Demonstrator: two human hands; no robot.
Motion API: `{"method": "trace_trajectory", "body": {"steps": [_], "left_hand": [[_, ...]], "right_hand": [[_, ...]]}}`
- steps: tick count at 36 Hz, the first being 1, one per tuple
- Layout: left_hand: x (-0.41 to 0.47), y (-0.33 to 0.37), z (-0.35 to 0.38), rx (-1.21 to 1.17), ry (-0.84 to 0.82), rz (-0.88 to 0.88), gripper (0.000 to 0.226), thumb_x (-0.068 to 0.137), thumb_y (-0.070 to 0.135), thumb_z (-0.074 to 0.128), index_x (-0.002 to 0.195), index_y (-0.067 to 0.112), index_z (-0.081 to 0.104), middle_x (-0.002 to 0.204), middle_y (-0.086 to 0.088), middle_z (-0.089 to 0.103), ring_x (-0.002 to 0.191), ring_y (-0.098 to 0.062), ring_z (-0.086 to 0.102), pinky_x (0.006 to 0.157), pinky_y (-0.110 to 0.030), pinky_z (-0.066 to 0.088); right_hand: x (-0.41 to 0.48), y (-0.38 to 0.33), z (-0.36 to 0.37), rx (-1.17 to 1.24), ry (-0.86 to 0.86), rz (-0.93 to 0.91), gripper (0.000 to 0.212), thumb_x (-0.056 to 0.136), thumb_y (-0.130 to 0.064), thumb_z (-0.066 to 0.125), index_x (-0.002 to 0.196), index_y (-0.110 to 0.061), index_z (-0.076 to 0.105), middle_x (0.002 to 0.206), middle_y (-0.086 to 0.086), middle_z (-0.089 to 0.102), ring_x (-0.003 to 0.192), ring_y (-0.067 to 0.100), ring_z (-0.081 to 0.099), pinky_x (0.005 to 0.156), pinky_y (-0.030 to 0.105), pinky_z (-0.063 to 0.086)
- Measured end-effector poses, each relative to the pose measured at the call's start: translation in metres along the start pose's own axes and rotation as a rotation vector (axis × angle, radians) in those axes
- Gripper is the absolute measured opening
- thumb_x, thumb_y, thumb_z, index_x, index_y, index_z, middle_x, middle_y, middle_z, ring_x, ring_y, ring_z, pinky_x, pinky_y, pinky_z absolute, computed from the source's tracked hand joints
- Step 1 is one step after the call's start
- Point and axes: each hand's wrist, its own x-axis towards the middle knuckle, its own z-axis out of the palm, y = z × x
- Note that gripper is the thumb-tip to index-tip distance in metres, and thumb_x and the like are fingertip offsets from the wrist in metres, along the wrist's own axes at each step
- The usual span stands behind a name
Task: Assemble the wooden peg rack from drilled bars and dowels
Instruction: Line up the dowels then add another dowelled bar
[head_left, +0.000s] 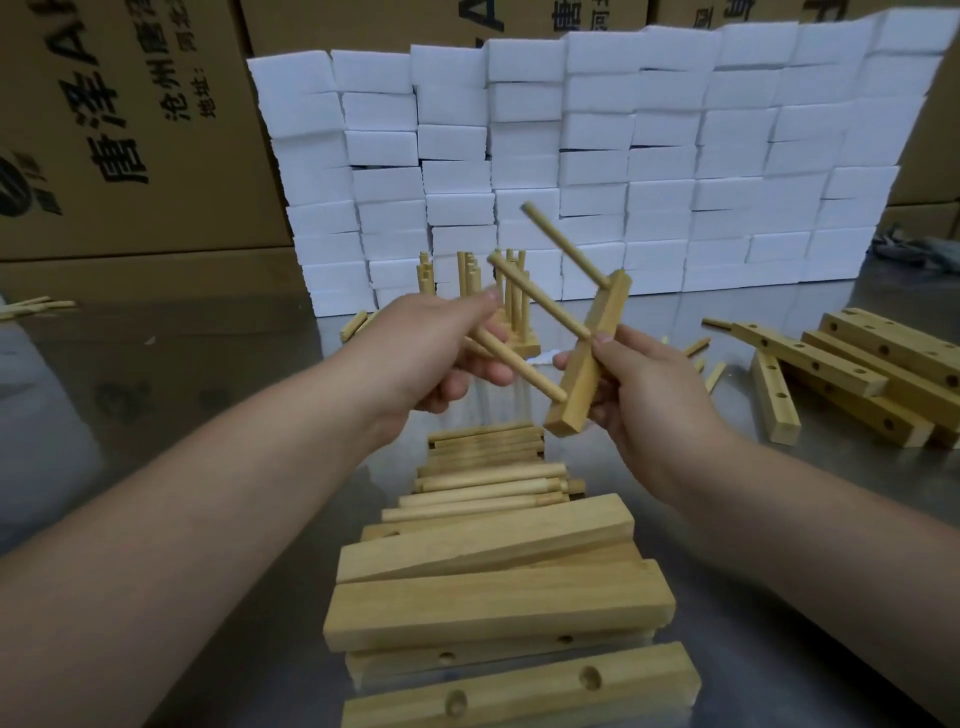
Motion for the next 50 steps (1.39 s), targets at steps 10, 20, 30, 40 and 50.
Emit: {"method": "trace_trajectory", "body": {"steps": [10, 20, 30, 40, 50], "left_hand": [[0.006, -0.015, -0.001, 0.29, 0.025, 0.032, 0.019, 0.078, 0.05, 0.062, 0.087, 0.034, 0.067, 0.084, 0.016, 0.067, 0.074, -0.005, 0.06, 0.056, -0.021, 0.041], [0.016, -0.029, -0.007, 0.41, 0.127, 0.132, 0.009, 0.084, 0.035, 0.065, 0.075, 0.034, 0.066, 0.062, 0.018, 0.058, 0.063, 0.002, 0.052, 0.056, -0.018, 0.036], [0.04, -0.073, -0.042, 0.41, 0.282, 0.012, 0.006, 0.085, 0.03, 0.066, 0.084, 0.028, 0.072, 0.077, 0.008, 0.065, 0.071, -0.009, 0.055, 0.058, -0.022, 0.038], [0.049, -0.104, -0.045, 0.604, 0.244, -0.048, 0.03, 0.086, 0.034, 0.063, 0.11, 0.016, 0.067, 0.101, 0.001, 0.065, 0.089, -0.014, 0.056, 0.069, -0.024, 0.038], [0.061, -0.109, -0.042, 0.692, 0.283, -0.046, 0.029, 0.089, 0.039, 0.057, 0.109, 0.02, 0.066, 0.102, 0.001, 0.065, 0.086, -0.014, 0.054, 0.061, -0.025, 0.036]], "right_hand": [[0.003, -0.002, 0.002, 0.287, -0.069, 0.032, 0.021, 0.096, -0.007, 0.046, 0.08, -0.004, 0.059, 0.084, 0.009, 0.072, 0.058, 0.008, 0.063, 0.059, 0.016, 0.052], [0.003, 0.007, 0.001, 0.104, -0.109, 0.076, 0.013, 0.094, -0.01, 0.052, 0.098, -0.003, 0.062, 0.096, 0.008, 0.07, 0.076, 0.012, 0.071, 0.066, 0.016, 0.054], [0.006, 0.018, -0.009, -0.041, -0.037, 0.098, 0.008, 0.093, -0.012, 0.054, 0.089, -0.017, 0.058, 0.08, 0.005, 0.069, 0.074, 0.013, 0.067, 0.061, 0.016, 0.054], [0.004, 0.021, -0.007, -0.148, -0.102, 0.065, 0.011, 0.094, -0.011, 0.051, 0.09, -0.016, 0.06, 0.075, 0.006, 0.068, 0.064, 0.013, 0.061, 0.061, 0.019, 0.054], [0.003, 0.023, -0.001, -0.252, -0.101, 0.032, 0.019, 0.094, -0.009, 0.048, 0.083, -0.016, 0.061, 0.068, 0.004, 0.066, 0.061, 0.014, 0.057, 0.059, 0.022, 0.05]]}}
